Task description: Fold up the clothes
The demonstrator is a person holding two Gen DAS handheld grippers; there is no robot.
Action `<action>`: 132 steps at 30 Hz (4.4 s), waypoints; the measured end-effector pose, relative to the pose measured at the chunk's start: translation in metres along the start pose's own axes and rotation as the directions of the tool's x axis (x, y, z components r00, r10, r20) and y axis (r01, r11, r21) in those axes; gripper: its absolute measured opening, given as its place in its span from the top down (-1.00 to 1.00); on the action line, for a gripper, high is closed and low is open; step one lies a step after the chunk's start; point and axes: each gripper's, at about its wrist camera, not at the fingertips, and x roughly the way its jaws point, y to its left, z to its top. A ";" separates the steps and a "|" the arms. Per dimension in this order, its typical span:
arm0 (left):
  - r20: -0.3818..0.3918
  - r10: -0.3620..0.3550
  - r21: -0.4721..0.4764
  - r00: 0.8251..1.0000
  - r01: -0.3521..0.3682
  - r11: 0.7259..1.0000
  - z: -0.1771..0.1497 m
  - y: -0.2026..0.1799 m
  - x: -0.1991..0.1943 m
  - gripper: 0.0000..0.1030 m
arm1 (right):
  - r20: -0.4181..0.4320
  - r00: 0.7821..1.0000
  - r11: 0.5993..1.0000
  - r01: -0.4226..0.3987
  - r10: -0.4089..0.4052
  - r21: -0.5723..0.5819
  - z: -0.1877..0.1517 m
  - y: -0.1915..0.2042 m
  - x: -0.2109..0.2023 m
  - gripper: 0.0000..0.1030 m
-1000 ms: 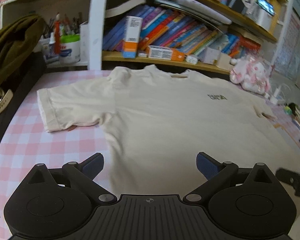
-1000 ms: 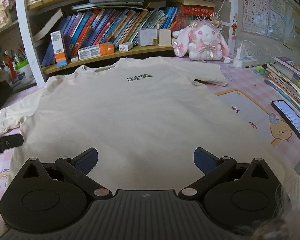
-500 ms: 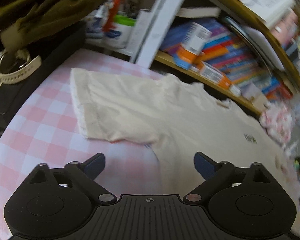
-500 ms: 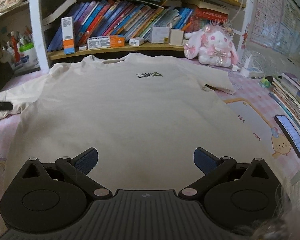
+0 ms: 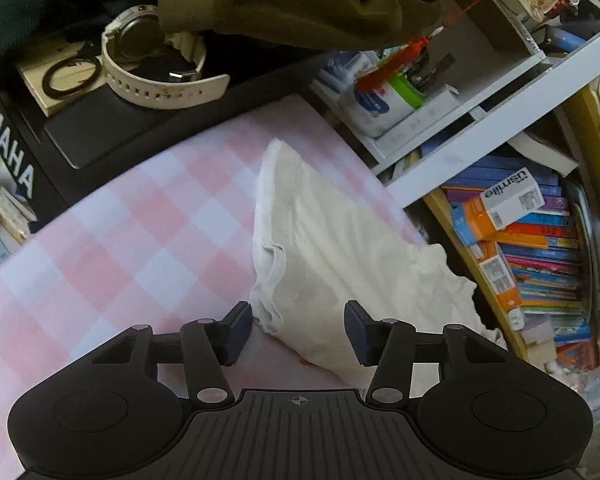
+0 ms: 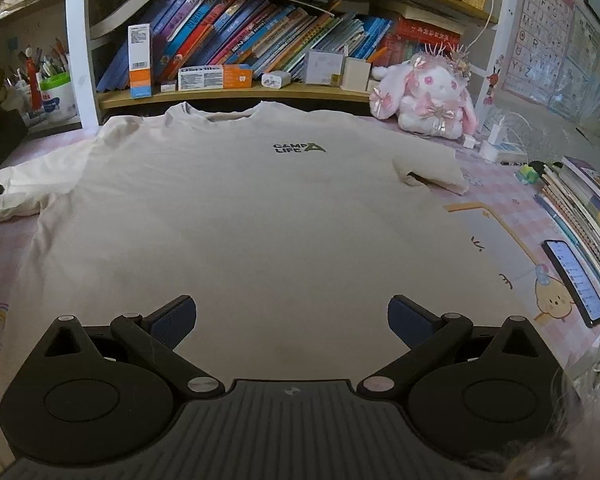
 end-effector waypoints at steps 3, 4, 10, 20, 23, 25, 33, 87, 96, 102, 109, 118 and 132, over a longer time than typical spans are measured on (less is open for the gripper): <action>0.000 -0.022 -0.030 1.000 0.022 0.999 0.001 0.002 0.002 0.05 | -0.005 1.000 1.000 0.001 -0.001 0.003 0.000 0.000 0.002 -1.00; 0.003 -0.030 -0.046 1.000 0.030 0.999 0.003 0.003 0.004 0.05 | -0.006 1.000 1.000 -0.001 0.001 0.002 0.000 0.000 0.002 -1.00; 0.033 -0.049 -0.098 0.998 0.052 0.994 0.022 0.010 0.015 0.05 | -0.006 1.000 1.000 -0.014 0.014 -0.014 -0.001 0.004 0.002 -1.00; 0.005 -0.041 -0.176 0.999 0.042 0.984 0.030 0.018 0.034 0.92 | -0.015 1.000 1.000 0.007 -0.007 0.012 -0.004 -0.004 0.002 -1.00; 0.009 -0.048 -0.195 0.999 0.049 0.980 0.031 0.022 0.035 0.96 | -0.013 1.000 1.000 0.002 -0.002 0.013 -0.004 -0.004 0.003 -1.00; 0.030 -0.052 -0.182 0.998 0.057 0.982 0.031 0.017 0.031 0.97 | -0.013 1.000 1.000 -0.002 0.002 0.011 -0.004 -0.004 0.004 -1.00; 0.082 -0.137 -0.031 0.987 0.140 0.990 0.034 -0.038 0.016 0.97 | -0.008 1.000 0.999 -0.026 0.027 0.026 -0.001 -0.017 0.011 -1.00; 0.079 0.133 0.241 0.988 -0.148 0.959 -0.037 -0.098 0.037 0.21 | -0.071 0.943 0.942 -0.317 0.326 0.112 0.015 -0.159 0.113 -1.00; 0.019 0.117 0.284 0.993 -0.118 0.952 -0.013 -0.122 0.102 0.16 | -0.072 0.970 0.972 -0.233 0.234 0.021 0.007 -0.143 0.098 -1.00; -0.046 0.066 0.321 0.997 -0.048 0.946 -0.009 -0.125 0.120 0.96 | -0.081 0.979 0.982 -0.185 0.188 0.047 0.001 -0.138 0.095 -1.00; 0.007 0.110 0.394 0.994 -0.104 0.913 0.007 -0.122 0.126 0.98 | -0.086 0.985 0.986 -0.144 0.151 0.081 -0.002 -0.131 0.095 -1.00; 0.017 0.134 0.424 0.991 -0.129 0.896 0.013 -0.119 0.133 0.81 | -0.090 0.989 0.992 -0.109 0.115 0.069 -0.005 -0.132 0.096 -1.00; 0.058 0.181 0.358 0.982 -0.189 0.914 -0.065 -0.077 0.006 -0.05 | -0.045 0.977 0.978 -0.207 0.208 0.025 0.009 -0.150 0.102 -1.00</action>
